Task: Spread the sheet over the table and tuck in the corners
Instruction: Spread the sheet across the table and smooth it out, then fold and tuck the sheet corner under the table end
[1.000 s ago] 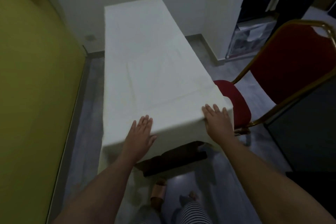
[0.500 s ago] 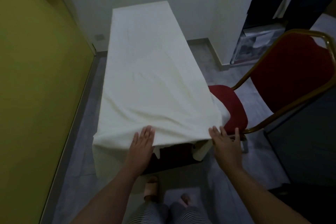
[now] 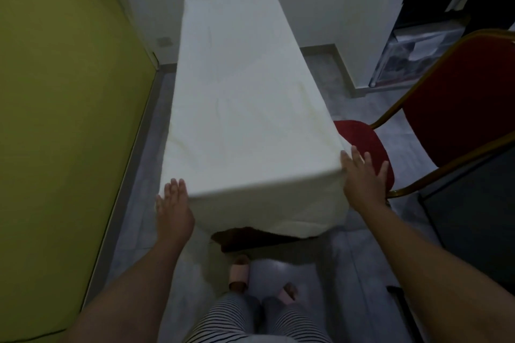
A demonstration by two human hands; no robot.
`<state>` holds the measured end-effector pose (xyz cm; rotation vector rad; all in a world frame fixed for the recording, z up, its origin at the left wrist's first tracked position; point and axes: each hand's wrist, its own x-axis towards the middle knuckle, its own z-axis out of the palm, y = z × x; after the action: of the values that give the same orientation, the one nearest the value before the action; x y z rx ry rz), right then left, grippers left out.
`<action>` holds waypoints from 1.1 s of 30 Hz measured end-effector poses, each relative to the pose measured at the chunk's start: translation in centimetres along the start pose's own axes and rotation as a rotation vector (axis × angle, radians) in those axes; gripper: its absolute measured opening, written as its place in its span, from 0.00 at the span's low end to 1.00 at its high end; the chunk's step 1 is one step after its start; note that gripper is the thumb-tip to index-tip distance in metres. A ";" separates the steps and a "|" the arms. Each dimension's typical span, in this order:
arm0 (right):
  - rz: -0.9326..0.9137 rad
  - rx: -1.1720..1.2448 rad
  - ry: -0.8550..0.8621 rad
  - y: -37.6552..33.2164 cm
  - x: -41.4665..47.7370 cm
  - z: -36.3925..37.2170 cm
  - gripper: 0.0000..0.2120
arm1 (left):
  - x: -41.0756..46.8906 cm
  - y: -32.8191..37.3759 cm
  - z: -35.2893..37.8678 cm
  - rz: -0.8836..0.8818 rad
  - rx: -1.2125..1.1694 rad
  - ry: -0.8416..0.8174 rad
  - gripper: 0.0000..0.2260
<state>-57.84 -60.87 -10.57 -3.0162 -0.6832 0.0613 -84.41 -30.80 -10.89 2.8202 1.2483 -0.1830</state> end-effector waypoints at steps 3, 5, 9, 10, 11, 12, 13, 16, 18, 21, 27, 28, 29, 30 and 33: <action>-0.070 -0.053 0.033 -0.4 0.1 0.2 0.23 | 0.2 -0.2 0.0 0.037 0.038 0.023 0.30; -0.056 -0.025 0.093 -0.7 -0.1 0.1 0.20 | 0.3 -0.2 -0.1 0.046 0.038 0.034 0.28; -0.031 0.040 0.153 -0.4 -1.2 -0.4 0.16 | 0.3 -0.7 -0.2 0.063 0.030 0.041 0.28; -0.008 0.057 0.153 -0.3 -1.8 -0.4 0.16 | 0.2 -0.8 -0.2 0.065 0.010 0.041 0.29; 0.012 0.069 0.148 -0.3 -2.4 -0.4 0.16 | 0.1 -0.9 -0.2 0.069 -0.006 0.038 0.29; 0.027 0.078 0.140 -0.3 -3.1 -0.2 0.16 | 0.1 -1.0 -0.2 0.077 -0.012 0.035 0.29; 0.038 0.090 0.134 -0.2 -3.8 0.1 0.17 | 0.0 -1.0 -0.3 0.083 -0.011 0.030 0.30; 0.060 0.171 0.129 -0.3 -5.7 1.2 0.17 | 0.0 -1.0 -0.2 0.070 -0.012 0.012 0.30; 0.057 0.221 0.145 -0.5 -6.4 1.7 0.17 | 0.2 -0.4 -0.4 0.052 0.002 0.018 0.30; 0.175 0.363 0.201 0.3 -6.9 2.7 0.14 | 1.6 2.7 -1.2 0.192 0.056 0.041 0.27; 0.481 0.634 0.121 2.7 -6.4 4.3 0.13 | 5.5 17.5 -2.9 0.724 0.096 0.010 0.24; 0.500 0.653 0.101 2.8 -5.9 4.7 0.14 | 5.7 20.4 -3.0 0.792 0.078 -0.015 0.24; 0.516 0.684 0.078 2.9 -5.3 5.2 0.15 | 5.8 23.3 -2.9 0.852 0.052 -0.041 0.24; 0.527 0.722 0.050 2.9 -4.6 5.7 0.17 | 5.8 25.9 -2.9 0.903 0.025 -0.061 0.24; 0.495 0.804 -0.023 2.7 -2.0 7.2 0.19 | 5.7 31.5 -2.5 0.980 -0.015 -0.088 0.24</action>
<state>-58.87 -63.86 -17.88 -2.3142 0.1099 0.3036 -57.12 -47.57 -9.17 2.9757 -0.2223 -0.2271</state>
